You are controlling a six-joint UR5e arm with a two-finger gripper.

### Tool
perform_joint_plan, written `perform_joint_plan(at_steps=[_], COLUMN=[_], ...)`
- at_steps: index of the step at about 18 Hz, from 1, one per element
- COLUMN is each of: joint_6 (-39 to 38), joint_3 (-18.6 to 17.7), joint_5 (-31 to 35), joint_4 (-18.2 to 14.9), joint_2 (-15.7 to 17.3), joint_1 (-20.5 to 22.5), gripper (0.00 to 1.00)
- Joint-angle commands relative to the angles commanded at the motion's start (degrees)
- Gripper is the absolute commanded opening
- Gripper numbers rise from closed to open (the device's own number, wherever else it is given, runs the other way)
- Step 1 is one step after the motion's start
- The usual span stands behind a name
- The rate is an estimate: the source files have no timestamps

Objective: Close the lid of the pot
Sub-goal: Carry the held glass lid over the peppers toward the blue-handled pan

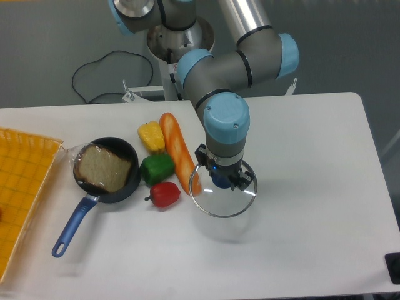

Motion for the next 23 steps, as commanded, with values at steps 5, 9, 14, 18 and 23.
perform_joint_plan(at_steps=[5, 9, 14, 18, 23], joint_6=[-0.4, -1.5, -5.3, -8.2, -11.2], joint_3=[0.3, 0.2, 0.0, -0.6, -0.9], joint_5=[-0.4, -1.7, -4.5, -6.5, -7.0], joint_4=[-1.9, -4.4, -6.5, -6.6, -7.1], joint_2=[-0.1, 0.5, 1.8, 2.0, 2.1], joint_1=[-0.5, -1.8, -4.2, -6.7, -9.7], gripper=[0.22, 0.22, 0.22, 0.22, 0.22])
